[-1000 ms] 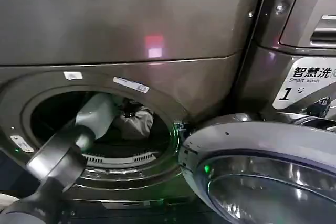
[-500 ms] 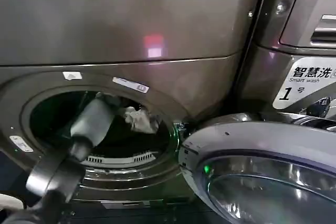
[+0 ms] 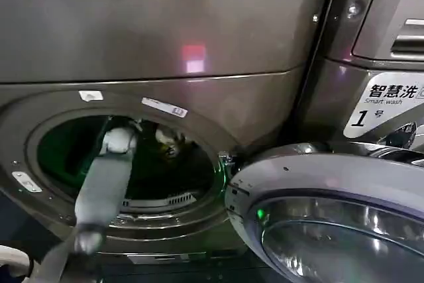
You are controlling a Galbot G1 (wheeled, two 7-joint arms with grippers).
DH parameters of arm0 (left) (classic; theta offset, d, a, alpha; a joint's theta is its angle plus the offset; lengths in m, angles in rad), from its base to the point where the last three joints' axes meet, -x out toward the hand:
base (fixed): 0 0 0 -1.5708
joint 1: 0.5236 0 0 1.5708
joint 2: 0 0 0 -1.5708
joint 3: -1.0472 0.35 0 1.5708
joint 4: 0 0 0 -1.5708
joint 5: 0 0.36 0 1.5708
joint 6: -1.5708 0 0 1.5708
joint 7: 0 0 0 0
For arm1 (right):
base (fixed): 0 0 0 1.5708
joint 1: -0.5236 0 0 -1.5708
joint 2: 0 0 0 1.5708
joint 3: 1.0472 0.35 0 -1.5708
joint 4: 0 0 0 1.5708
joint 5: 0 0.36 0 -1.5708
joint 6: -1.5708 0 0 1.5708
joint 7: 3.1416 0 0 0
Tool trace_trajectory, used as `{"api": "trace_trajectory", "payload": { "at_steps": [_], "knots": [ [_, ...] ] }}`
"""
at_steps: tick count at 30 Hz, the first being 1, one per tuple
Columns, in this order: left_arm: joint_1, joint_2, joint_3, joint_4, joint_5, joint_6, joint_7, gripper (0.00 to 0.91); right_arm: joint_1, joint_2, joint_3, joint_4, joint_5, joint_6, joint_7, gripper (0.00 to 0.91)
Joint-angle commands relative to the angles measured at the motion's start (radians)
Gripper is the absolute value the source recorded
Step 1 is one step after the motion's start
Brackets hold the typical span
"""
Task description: Grasp the clothes from the dryer.
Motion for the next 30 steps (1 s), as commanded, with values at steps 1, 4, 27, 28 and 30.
{"api": "trace_trajectory", "payload": {
  "at_steps": [1, 4, 27, 28, 30],
  "knots": [
    [0.201, -0.023, -0.097, -0.25, -0.126, -0.09, -0.253, 0.0, -0.003, -0.001, 0.003, 0.002, 0.003, -0.001, 0.037, 0.907],
    [0.271, -0.047, -0.115, -0.321, -0.103, -0.139, -0.293, 0.0, -0.001, 0.0, 0.005, 0.003, 0.002, -0.001, 0.038, 0.907],
    [0.363, -0.08, -0.123, -0.401, -0.007, -0.193, -0.317, 0.0, -0.015, -0.008, 0.031, -0.005, 0.028, 0.016, 0.057, 0.907],
    [0.361, -0.08, -0.123, -0.4, -0.006, -0.193, -0.316, 0.0, -0.013, -0.007, 0.03, -0.003, 0.027, 0.013, 0.055, 0.907],
    [0.356, -0.08, -0.123, -0.398, -0.006, -0.192, -0.315, 0.0, -0.01, -0.006, 0.029, 0.001, 0.026, 0.01, 0.053, 0.907]
  ]
}}
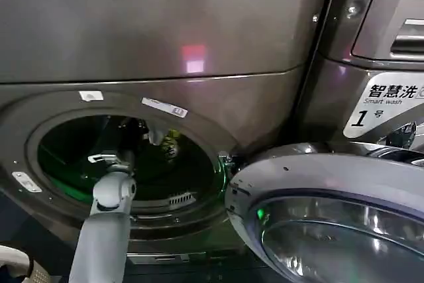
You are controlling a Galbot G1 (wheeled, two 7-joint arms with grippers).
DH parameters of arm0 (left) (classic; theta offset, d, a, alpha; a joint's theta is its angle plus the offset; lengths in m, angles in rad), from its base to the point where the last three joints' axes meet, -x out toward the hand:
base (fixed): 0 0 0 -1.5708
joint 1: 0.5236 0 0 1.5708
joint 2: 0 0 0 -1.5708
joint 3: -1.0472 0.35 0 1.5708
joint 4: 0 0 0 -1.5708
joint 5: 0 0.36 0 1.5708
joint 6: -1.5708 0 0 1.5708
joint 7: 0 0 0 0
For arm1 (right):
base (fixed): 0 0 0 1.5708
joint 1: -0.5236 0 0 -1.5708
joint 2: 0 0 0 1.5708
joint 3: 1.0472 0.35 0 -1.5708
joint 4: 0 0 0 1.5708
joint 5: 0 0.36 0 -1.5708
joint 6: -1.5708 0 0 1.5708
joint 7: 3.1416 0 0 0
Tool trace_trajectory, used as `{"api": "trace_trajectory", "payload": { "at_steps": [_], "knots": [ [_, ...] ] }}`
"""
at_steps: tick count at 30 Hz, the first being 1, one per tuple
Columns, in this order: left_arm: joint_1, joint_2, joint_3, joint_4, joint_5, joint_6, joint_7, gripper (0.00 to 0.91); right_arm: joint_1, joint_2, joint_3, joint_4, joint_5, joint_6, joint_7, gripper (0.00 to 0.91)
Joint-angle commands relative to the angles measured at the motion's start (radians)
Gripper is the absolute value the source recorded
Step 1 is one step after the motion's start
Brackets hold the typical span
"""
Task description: Grasp the clothes from the dryer.
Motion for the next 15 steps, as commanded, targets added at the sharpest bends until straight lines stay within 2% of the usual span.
{"api": "trace_trajectory", "payload": {
  "at_steps": [1, 15],
  "knots": [
    [0.005, -0.002, -0.003, -0.003, 0.006, -0.005, -0.008, 0.0, 0.005, 0.002, -0.003, 0.008, 0.001, -0.002, -0.004, 0.907],
    [-0.015, -0.015, 0.021, 0.019, 0.026, -0.005, -0.013, 0.0, 0.005, 0.003, 0.001, 0.006, -0.004, -0.005, -0.013, 0.907]
  ]
}}
